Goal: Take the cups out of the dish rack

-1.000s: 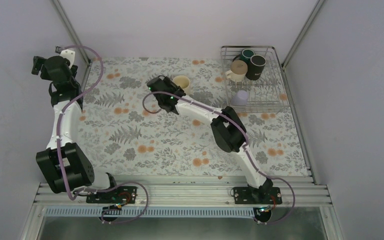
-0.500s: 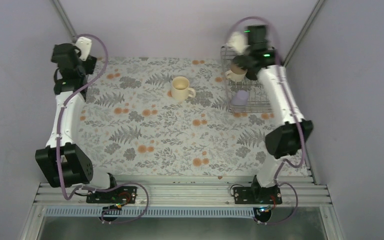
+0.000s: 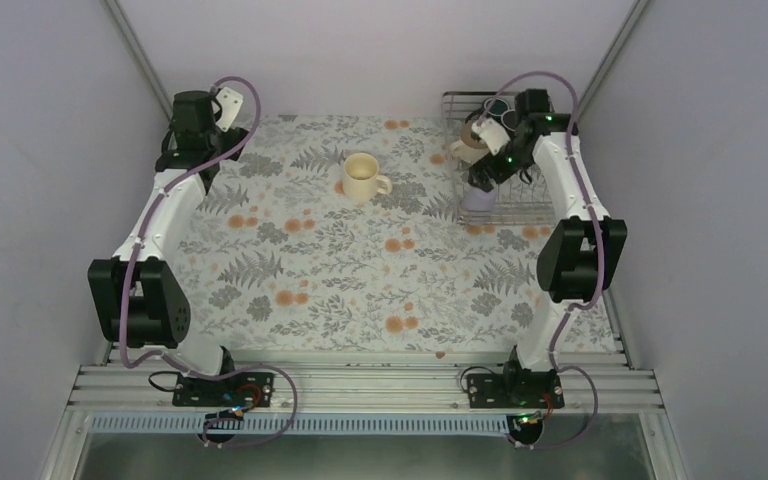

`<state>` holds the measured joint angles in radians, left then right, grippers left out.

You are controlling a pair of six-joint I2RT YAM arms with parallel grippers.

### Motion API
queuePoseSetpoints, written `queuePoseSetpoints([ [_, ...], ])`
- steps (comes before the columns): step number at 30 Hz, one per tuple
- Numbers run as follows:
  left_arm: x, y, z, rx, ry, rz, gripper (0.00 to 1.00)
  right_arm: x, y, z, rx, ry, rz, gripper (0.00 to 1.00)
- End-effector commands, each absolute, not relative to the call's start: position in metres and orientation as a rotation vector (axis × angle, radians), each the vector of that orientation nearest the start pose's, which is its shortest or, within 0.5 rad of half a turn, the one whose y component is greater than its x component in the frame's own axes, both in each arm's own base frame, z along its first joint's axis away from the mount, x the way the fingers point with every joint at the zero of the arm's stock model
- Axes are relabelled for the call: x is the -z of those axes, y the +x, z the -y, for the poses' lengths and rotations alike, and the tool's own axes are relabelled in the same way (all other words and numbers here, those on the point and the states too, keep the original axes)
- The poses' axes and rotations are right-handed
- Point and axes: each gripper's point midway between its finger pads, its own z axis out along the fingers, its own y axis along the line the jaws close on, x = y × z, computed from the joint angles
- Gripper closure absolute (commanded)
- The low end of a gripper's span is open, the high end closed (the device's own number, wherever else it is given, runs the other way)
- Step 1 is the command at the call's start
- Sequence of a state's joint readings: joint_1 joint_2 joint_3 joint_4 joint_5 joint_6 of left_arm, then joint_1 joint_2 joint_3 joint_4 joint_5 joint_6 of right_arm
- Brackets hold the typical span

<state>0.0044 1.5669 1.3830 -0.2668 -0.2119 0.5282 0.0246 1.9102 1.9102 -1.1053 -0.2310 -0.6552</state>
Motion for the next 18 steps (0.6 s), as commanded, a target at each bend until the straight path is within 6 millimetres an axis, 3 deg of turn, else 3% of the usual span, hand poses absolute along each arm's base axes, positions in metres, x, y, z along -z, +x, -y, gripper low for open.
queuePoseSetpoints([
  [1, -0.289, 0.494, -0.025, -0.520, 0.407, -2.009, 0.00, -0.184, 0.429, -0.066, -0.300, -1.002, -2.485, 0.00],
  [4, -0.286, 0.495, -0.024, -0.519, 0.410, -2.020, 0.00, -0.167, 0.420, -0.065, -0.319, -1.011, -2.534, 0.00],
  [12, -0.280, 0.497, -0.020, -0.508, 0.408, -2.028, 0.00, -0.138, 0.426, -0.053, -0.218, -1.002, -2.550, 0.00],
  [16, -0.278, 0.498, -0.016, -0.509, 0.407, -2.022, 0.00, -0.133, 0.437, -0.051, -0.189, -0.977, -2.533, 0.00],
  [18, -0.278, 0.498, -0.012, -0.501, 0.411, -2.016, 0.00, -0.132, 0.441, -0.051, -0.192, -0.964, -2.528, 0.05],
])
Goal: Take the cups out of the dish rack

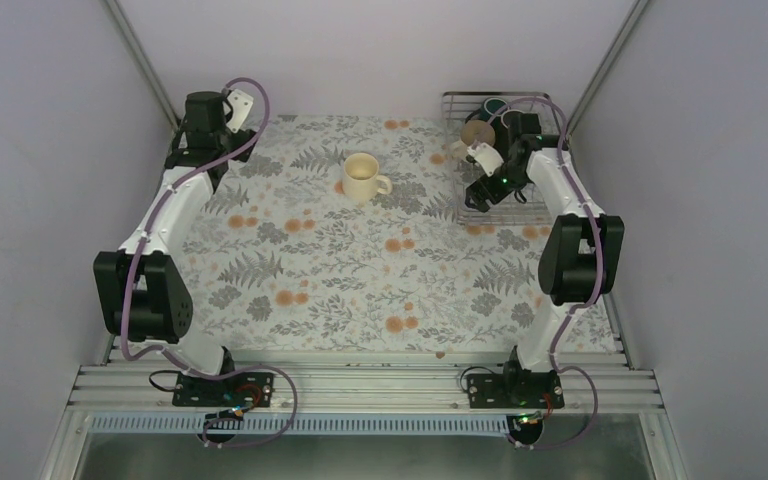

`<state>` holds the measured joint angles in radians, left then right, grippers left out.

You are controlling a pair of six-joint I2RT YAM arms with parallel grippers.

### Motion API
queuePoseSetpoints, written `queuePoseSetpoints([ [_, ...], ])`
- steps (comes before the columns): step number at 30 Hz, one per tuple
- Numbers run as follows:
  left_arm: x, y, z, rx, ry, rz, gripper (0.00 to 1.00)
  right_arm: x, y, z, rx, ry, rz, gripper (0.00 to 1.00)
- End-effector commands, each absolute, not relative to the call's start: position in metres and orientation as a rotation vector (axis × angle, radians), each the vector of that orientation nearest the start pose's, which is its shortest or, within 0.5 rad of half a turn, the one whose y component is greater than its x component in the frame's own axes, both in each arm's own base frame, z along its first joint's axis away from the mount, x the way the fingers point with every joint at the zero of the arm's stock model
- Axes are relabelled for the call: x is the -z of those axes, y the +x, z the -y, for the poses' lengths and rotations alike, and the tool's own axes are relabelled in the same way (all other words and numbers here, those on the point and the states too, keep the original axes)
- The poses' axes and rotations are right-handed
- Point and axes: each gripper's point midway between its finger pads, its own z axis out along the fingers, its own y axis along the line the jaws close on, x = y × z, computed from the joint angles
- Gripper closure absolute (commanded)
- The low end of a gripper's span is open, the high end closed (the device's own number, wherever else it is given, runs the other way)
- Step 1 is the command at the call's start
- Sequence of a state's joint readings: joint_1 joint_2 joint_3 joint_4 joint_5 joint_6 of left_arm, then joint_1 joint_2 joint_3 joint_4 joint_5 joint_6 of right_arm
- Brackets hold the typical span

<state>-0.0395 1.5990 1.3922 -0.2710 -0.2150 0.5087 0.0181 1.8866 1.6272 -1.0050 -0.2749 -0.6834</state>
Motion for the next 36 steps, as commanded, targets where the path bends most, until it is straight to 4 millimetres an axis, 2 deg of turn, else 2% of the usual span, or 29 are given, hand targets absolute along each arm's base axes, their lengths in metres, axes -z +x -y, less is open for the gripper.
queuePoseSetpoints([
  [1, -0.277, 0.498, -0.009, -0.494, 0.418, -2.012, 0.00, -0.130, 0.443, -0.052, -0.198, -0.958, -2.531, 0.07],
  [5, -0.277, 0.497, 0.008, -0.488, 0.458, -1.990, 0.00, -0.121, 0.447, -0.051, -0.219, -0.938, -2.558, 0.28],
  [12, -0.284, 0.496, 0.044, -0.431, 0.532, -1.932, 0.00, -0.139, 0.447, -0.052, -0.244, -0.909, -2.526, 0.41],
  [14, -0.287, 0.495, 0.058, -0.396, 0.562, -1.909, 0.00, -0.156, 0.447, -0.049, -0.255, -0.890, -2.502, 0.43],
  [16, -0.292, 0.491, 0.076, -0.359, 0.599, -1.861, 0.00, -0.186, 0.450, -0.046, -0.280, -0.860, -2.443, 0.43],
  [17, -0.296, 0.489, 0.087, -0.340, 0.620, -1.828, 0.00, -0.204, 0.449, -0.046, -0.309, -0.844, -2.416, 0.46],
  [20, -0.317, 0.484, 0.126, -0.238, 0.666, -1.686, 0.00, -0.280, 0.451, -0.046, -0.472, -0.783, -2.243, 0.50],
  [23, -0.350, 0.466, 0.168, -0.118, 0.700, -1.495, 0.00, -0.330, 0.444, -0.055, -0.668, -0.753, -2.131, 0.50],
  [25, -0.368, 0.435, 0.204, 0.009, 0.816, -1.298, 0.00, -0.346, 0.436, -0.068, -0.778, -0.756, -2.064, 0.51],
  [27, -0.376, 0.401, 0.224, 0.123, 0.890, -1.102, 0.00, -0.353, 0.431, -0.079, -0.861, -0.768, -2.021, 0.50],
  [28, -0.379, 0.392, 0.233, 0.164, 0.925, -1.042, 0.00, -0.357, 0.427, -0.085, -0.903, -0.775, -1.996, 0.50],
  [33, -0.382, 0.405, 0.274, 0.406, 1.004, -1.049, 0.00, -0.371, 0.415, -0.101, -1.122, -0.773, -1.891, 0.51],
  [36, -0.387, 0.385, 0.291, 0.524, 1.037, -0.889, 0.00, -0.382, 0.409, -0.108, -1.273, -0.750, -1.822, 0.53],
])
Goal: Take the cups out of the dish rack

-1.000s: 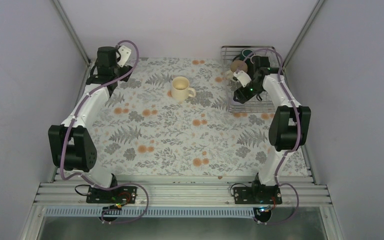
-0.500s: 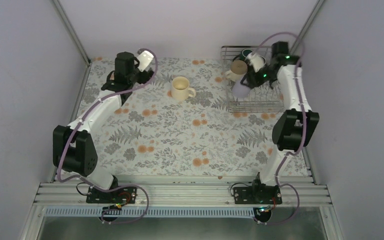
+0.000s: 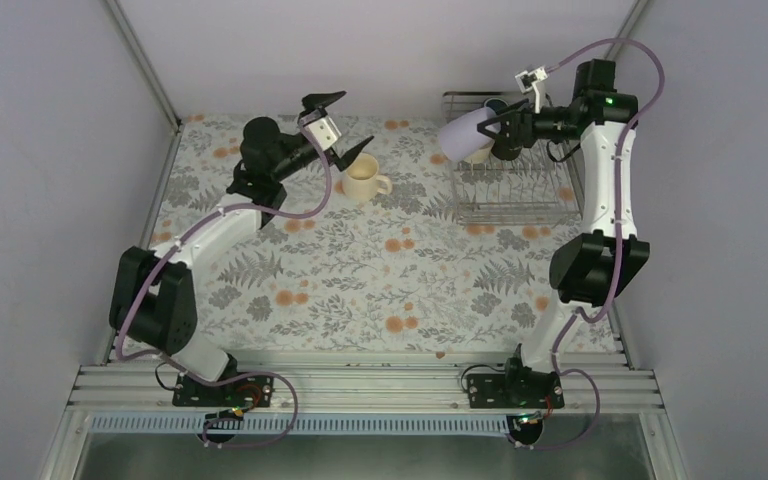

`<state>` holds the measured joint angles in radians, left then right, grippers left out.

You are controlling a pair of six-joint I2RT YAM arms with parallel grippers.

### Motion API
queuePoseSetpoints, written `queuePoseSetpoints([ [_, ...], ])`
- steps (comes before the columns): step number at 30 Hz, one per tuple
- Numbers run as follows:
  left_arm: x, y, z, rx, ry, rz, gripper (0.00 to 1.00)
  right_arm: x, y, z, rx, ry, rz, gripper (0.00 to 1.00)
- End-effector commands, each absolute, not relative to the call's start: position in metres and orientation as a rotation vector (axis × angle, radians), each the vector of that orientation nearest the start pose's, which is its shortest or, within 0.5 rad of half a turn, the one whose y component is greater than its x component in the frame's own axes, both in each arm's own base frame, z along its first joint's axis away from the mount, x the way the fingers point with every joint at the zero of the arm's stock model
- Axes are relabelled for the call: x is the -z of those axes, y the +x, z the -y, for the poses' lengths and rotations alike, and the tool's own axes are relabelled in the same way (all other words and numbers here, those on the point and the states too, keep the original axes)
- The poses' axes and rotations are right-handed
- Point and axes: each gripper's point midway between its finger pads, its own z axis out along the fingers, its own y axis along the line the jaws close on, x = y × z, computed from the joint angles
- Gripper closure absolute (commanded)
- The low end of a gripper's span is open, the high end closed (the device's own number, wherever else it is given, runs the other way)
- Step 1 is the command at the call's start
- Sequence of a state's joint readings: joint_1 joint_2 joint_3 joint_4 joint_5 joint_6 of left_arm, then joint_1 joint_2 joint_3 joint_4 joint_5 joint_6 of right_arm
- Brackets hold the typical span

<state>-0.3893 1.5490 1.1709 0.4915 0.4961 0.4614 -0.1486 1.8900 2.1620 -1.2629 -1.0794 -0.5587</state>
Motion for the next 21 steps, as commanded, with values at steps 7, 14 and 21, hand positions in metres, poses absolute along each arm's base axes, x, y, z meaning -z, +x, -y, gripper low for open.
queuePoseSetpoints([
  [7, -0.342, 0.392, 0.327, 0.553, 1.144, -0.824, 0.09, -0.397, 0.393, -0.124, -1.413, -0.762, -1.747, 0.53],
  [14, -0.336, 0.388, 0.364, 0.549, 1.150, -0.776, 0.08, -0.392, 0.388, -0.137, -1.447, -0.778, -1.762, 0.53],
  [21, -0.342, 0.395, 0.377, 0.506, 1.104, -0.758, 0.07, -0.379, 0.386, -0.145, -1.474, -0.782, -1.787, 0.54],
])
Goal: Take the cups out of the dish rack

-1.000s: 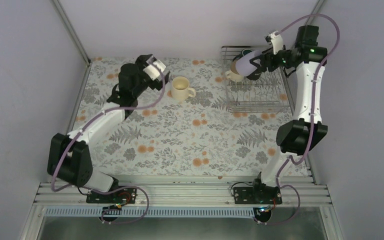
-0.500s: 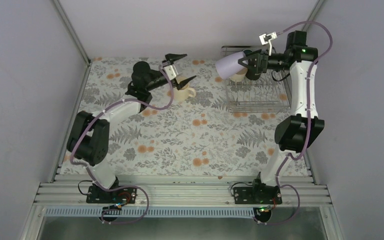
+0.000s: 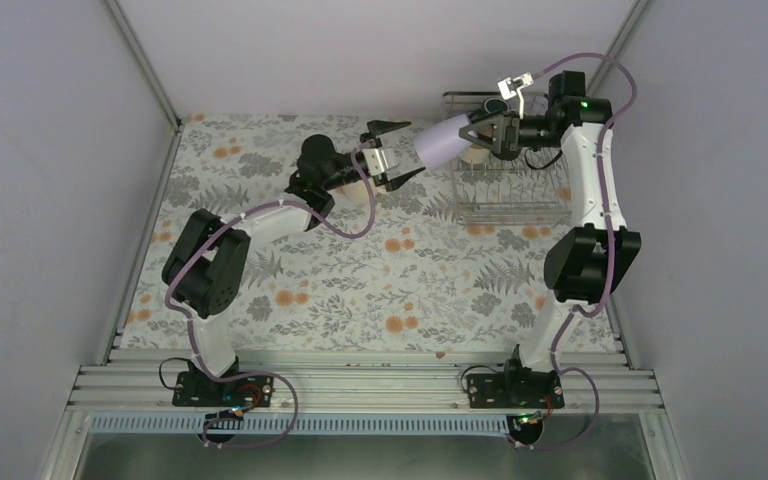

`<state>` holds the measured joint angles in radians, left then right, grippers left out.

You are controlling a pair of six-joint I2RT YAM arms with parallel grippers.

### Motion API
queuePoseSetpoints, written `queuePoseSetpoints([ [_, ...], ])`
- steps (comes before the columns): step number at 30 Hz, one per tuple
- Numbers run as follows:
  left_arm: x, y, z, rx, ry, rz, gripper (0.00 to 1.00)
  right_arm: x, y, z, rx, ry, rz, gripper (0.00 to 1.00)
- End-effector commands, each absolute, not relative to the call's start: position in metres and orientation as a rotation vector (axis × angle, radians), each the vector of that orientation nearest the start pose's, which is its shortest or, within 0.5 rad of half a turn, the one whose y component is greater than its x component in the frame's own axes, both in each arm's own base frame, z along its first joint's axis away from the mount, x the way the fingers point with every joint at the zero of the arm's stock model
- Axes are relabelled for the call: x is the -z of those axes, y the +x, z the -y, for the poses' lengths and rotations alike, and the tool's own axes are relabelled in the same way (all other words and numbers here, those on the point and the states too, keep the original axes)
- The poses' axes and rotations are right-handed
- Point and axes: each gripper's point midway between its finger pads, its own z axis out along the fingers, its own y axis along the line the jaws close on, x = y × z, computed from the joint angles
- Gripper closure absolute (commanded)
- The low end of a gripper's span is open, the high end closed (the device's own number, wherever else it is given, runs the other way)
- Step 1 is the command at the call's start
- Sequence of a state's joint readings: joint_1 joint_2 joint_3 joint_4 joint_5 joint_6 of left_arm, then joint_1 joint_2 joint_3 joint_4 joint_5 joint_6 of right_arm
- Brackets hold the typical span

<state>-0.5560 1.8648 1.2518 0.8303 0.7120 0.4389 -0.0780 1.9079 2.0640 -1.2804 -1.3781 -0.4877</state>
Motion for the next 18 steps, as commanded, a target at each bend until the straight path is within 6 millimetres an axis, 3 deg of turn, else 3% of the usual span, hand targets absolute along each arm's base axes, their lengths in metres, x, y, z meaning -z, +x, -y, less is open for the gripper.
queuePoseSetpoints([
  [1, -0.342, 0.396, 0.377, 0.493, 1.100, -0.758, 0.07, -0.380, 0.386, -0.145, -1.474, -0.783, -1.785, 0.54],
  [9, -0.354, 0.405, 0.371, 0.409, 1.053, -0.745, 0.09, -0.382, 0.370, -0.155, -1.494, -0.807, -1.781, 0.54],
  [15, -0.374, 0.399, 0.384, 0.489, 1.069, -0.762, 0.21, -0.383, 0.353, -0.167, -1.530, -0.837, -1.767, 0.51],
  [18, -0.378, 0.393, 0.388, 0.532, 1.095, -0.768, 0.40, -0.385, 0.351, -0.170, -1.537, -0.848, -1.760, 0.50],
])
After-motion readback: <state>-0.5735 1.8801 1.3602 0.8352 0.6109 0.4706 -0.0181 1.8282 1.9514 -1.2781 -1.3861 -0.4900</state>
